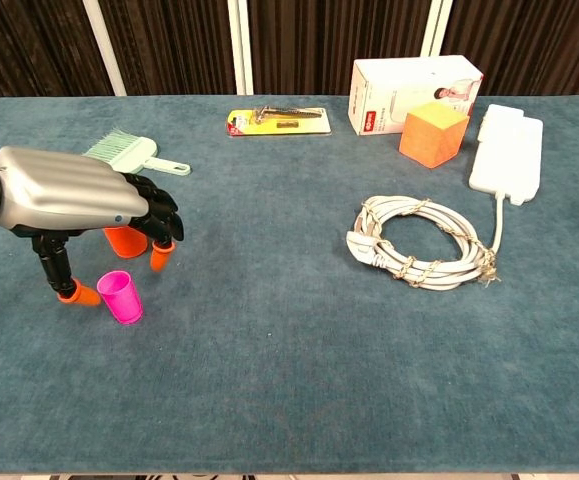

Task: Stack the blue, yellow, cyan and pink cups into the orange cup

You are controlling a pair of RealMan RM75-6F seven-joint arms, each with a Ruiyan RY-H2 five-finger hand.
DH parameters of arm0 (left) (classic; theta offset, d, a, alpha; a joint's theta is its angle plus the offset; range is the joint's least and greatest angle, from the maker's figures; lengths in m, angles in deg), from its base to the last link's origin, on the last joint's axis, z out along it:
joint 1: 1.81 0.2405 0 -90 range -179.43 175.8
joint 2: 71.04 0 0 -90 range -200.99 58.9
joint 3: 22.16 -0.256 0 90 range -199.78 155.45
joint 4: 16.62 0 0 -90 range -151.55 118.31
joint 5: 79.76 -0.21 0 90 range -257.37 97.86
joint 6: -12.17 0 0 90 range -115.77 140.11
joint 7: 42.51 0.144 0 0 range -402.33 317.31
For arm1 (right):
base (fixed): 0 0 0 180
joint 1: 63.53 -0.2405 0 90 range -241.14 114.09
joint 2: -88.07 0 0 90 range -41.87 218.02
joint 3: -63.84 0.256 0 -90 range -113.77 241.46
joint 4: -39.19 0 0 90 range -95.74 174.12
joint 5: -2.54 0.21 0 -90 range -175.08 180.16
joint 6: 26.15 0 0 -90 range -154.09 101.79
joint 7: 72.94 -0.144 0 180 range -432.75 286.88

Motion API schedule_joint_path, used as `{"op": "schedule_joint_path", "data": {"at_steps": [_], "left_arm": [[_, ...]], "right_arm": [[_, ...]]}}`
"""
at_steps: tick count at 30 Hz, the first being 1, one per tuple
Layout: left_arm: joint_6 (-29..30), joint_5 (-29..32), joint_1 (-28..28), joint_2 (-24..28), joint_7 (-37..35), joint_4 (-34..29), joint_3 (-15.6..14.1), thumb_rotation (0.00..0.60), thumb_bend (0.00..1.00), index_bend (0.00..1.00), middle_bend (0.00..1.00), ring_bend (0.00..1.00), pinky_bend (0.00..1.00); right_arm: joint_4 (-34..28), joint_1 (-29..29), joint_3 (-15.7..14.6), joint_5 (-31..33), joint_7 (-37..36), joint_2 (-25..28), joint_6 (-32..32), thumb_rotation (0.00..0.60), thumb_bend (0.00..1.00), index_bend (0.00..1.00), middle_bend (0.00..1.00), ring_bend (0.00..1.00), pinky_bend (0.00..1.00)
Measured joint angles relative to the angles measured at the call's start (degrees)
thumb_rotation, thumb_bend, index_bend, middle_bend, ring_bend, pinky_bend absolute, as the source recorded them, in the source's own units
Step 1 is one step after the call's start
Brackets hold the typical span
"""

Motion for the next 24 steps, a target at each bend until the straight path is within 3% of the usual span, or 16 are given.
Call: {"op": "schedule_joint_path", "data": {"at_steps": [11, 24], "left_arm": [[-0.02, -0.19, 0.38, -0.51, 0.19, 0.76, -0.39, 0.600, 0.31, 0.49, 0.17, 0.00, 0.00], [1.33, 0.27, 0.76, -0.96, 1.93, 1.11, -0.37, 0.600, 0.36, 0.52, 0.19, 0.00, 0.00]], "right_arm": [[0.00, -0.02, 0.22, 0.48, -0.02, -0.25, -0.09, 0.600, 0.41, 0.12, 0.07, 0.09, 0.09], [-0.20, 0.07, 0.62, 1.09, 0.07, -0.57, 0.16, 0.600, 0.41, 0.12, 0.07, 0.09, 0.09]]}}
